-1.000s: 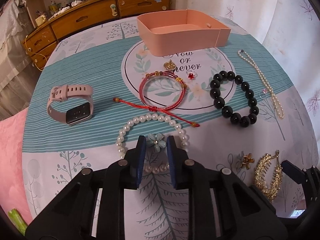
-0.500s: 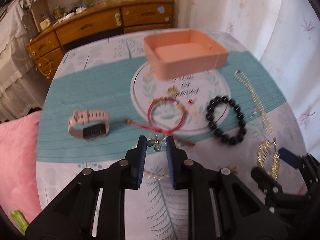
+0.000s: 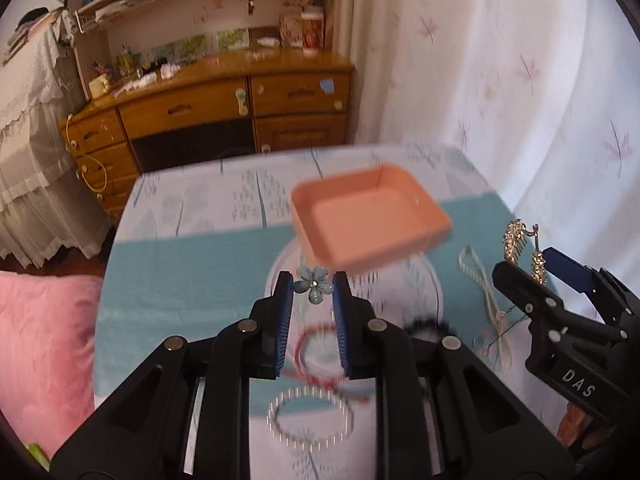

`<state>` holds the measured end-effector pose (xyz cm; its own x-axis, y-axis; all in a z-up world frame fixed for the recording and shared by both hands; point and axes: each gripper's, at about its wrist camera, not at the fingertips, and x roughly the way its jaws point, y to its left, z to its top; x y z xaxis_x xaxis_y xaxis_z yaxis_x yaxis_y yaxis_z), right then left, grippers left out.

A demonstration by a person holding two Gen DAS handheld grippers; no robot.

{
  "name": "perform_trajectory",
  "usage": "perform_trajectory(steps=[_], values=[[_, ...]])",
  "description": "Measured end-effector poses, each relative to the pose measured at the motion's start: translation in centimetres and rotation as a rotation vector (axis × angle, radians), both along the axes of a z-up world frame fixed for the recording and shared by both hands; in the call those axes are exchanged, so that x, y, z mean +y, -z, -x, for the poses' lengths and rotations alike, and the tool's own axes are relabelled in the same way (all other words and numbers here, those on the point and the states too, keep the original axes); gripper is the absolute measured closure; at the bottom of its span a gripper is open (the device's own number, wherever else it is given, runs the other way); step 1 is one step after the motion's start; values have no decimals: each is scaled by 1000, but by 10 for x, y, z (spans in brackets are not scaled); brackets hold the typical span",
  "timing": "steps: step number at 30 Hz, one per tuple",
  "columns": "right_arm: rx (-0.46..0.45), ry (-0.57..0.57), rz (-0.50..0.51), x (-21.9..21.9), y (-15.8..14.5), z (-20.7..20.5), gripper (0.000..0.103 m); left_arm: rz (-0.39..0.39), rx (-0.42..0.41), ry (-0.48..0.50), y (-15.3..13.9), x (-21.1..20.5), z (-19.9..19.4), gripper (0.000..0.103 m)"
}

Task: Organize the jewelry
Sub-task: 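Carry the gold comb with the right gripper into the pink tray and release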

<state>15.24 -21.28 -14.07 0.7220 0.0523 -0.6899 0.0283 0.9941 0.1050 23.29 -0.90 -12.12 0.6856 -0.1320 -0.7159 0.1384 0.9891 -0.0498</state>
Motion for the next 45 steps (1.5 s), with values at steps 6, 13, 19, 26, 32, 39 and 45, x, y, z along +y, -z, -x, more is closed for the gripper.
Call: perform_trajectory(steps=[6, 13, 19, 26, 32, 39, 45], values=[[-136, -48, -9, 1, -33, -55, 28, 54, -73, -32, -23, -1, -39, 86], [-187, -135, -42, 6, -46, -124, 28, 132, -103, -64, -25, -7, -86, 86], [-154, -197, -59, 3, -21, -193, 28, 150, -51, -67, 9, -12, -124, 86], [-16, -217, -57, -5, 51, -239, 28, 126, 53, -28, 64, -27, -150, 86], [55, -241, -6, -9, 93, -251, 13, 92, 96, -73, 77, -21, -157, 55], [23, -202, 19, -20, 88, -232, 11, 154, 67, -118, 57, 3, -139, 40], [14, -136, -19, -23, 73, -173, 8, 85, 14, -76, 42, 4, -96, 39]])
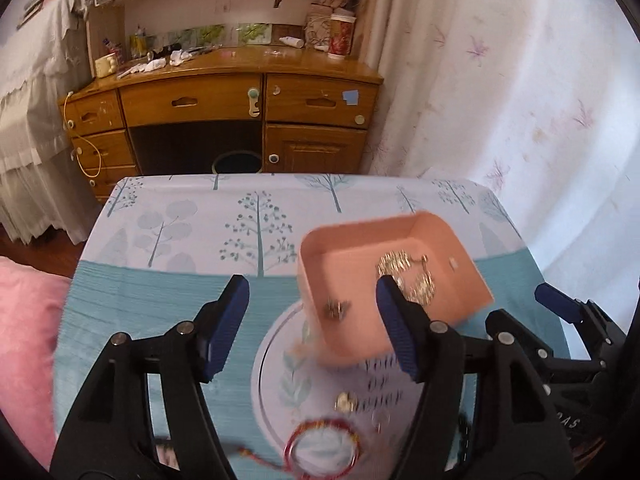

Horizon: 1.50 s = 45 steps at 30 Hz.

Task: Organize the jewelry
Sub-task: 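Carry the gold comb with the right gripper into the pink tray and release, then grasp the gold brooch with the right gripper while the left grasps the pearl bracelet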

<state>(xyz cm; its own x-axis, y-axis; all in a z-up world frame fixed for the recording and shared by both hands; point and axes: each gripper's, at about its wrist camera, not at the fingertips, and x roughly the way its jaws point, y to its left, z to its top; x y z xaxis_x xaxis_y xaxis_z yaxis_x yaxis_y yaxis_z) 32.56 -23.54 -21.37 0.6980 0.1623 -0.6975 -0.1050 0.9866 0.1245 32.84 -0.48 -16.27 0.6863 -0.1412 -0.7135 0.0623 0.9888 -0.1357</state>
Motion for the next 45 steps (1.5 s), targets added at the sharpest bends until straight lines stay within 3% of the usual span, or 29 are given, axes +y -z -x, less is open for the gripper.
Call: perform_trajectory(steps=[4, 10, 19, 25, 32, 34, 36, 45], values=[[31, 59, -50, 0, 0, 39, 7, 5, 29, 46, 2, 6, 35, 39], [101, 134, -129, 9, 3, 115, 7, -23, 83, 42, 11, 22, 90, 39], [131, 15, -25, 60, 8, 217, 7, -48, 164, 64, 30, 49, 163, 39], [110, -135, 198, 112, 15, 262, 7, -4, 263, -1, 43, 58, 172, 33], [127, -212, 269, 134, 34, 273, 8, 35, 413, -87, 74, 60, 150, 33], [143, -201, 264, 133, 37, 270, 23, 57, 446, -116, 84, 64, 145, 34], [175, -169, 254, 130, 43, 267, 30, 71, 457, -144, 89, 66, 141, 36], [273, -24, 139, 98, 56, 249, 50, -70, 454, -175, 91, 56, 127, 52]])
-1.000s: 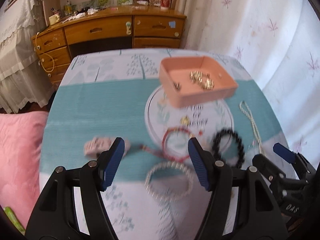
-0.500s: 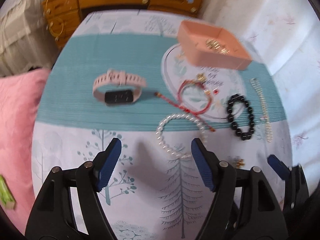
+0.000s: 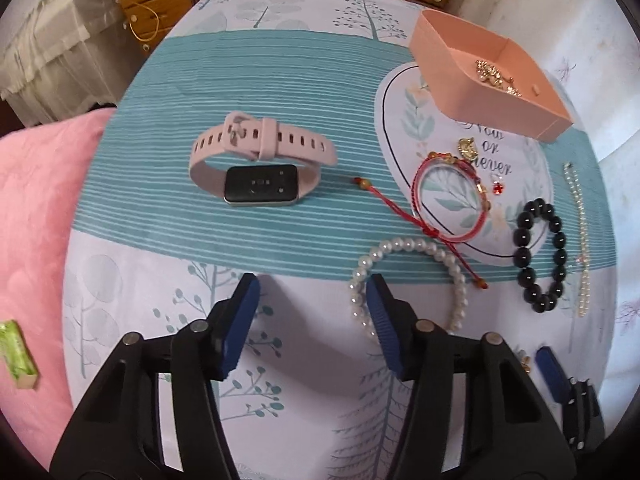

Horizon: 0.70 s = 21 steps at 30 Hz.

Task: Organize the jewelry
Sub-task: 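Grasp the gold brooch with the right gripper while the left grasps the pearl bracelet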

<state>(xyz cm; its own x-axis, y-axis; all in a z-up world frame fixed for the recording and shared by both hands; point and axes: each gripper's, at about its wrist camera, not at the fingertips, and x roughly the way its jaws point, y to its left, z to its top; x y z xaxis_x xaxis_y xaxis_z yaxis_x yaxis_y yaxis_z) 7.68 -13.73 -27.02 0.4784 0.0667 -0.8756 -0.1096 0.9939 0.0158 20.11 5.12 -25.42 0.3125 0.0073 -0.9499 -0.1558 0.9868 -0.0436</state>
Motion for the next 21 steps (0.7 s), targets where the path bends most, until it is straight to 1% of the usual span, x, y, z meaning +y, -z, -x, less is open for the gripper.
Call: perform_trajectory(steps=[2, 5, 6, 8, 9, 10, 11, 13, 17, 21], values=[[-6, 13, -6, -3, -1, -3, 53, -23, 3, 10, 1, -2, -2, 54], [-10, 12, -11, -4, -1, -7, 59, -23, -4, 14, 0, -3, -4, 61], [-12, 10, -9, -4, -1, -8, 62, -24, -5, 17, 0, -4, -5, 63], [-12, 1, 3, -3, -1, -9, 65, -25, -8, 25, -1, -6, -7, 73], [-12, -1, 5, -2, -1, -9, 70, -24, -11, 28, -1, -6, -7, 76], [-12, -6, 8, -2, -1, -10, 75, -25, -14, 32, -1, -6, -8, 82], [-10, -7, 8, -2, -2, -10, 76, -25, -16, 33, -2, -6, -9, 89], [-3, -7, 0, -2, -2, -11, 78, -24, -18, 30, -1, -5, -11, 97], [7, -5, -30, -3, -3, -14, 78, 5, -15, 24, -1, 0, -12, 97], [18, -5, -73, -2, -3, -16, 78, 11, -11, 25, 0, 1, -12, 98]])
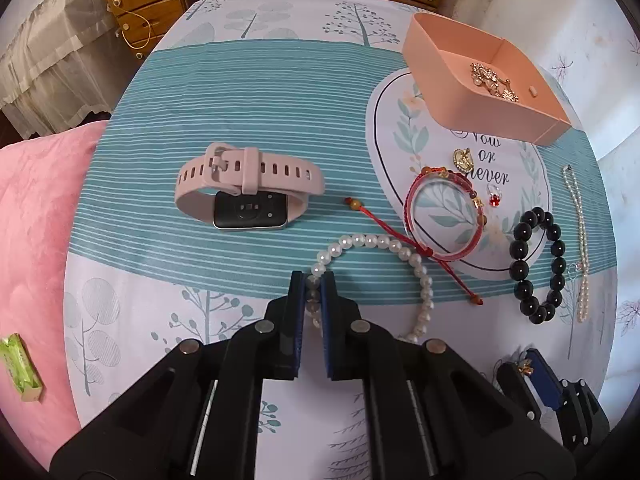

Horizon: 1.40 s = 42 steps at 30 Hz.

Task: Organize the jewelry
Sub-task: 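Grasp the gold brooch with the right gripper while the left grasps the pearl bracelet, then drop the brooch and pearl bracelet into the pink tray with both grippers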

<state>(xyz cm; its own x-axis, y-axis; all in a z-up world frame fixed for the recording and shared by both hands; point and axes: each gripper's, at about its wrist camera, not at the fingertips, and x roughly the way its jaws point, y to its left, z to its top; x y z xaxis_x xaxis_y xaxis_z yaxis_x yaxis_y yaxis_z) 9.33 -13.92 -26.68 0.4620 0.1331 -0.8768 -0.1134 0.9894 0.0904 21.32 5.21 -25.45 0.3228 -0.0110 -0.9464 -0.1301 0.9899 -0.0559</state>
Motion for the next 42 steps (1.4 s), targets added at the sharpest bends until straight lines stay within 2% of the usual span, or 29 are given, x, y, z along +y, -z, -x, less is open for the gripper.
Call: perform_trajectory(steps=[6, 11, 15, 21, 26, 31, 37, 42], values=[[7, 6, -78, 3, -6, -4, 78, 13, 10, 4, -2, 1, -2, 98], [-36, -18, -96, 8, -20, -7, 78, 1, -18, 34, -20, -1, 0, 98], [-108, -45, -103, 9, -41, -13, 78, 12, -77, 68, -49, -5, 0, 98], [-185, -48, -177, 3, -84, -34, 78, 30, -173, 95, -99, -12, -5, 98], [-305, -84, -142, 2, -121, -53, 78, 53, -261, 118, -140, -21, -15, 98], [-388, -95, -138, -6, -148, -75, 78, 76, -347, 135, -174, -33, -32, 98], [-418, -52, -149, -22, -166, -108, 78, 78, -417, 125, -200, -53, -64, 98], [-438, -38, -160, -41, -170, -143, 78, 85, -430, 117, -202, -72, -94, 98]])
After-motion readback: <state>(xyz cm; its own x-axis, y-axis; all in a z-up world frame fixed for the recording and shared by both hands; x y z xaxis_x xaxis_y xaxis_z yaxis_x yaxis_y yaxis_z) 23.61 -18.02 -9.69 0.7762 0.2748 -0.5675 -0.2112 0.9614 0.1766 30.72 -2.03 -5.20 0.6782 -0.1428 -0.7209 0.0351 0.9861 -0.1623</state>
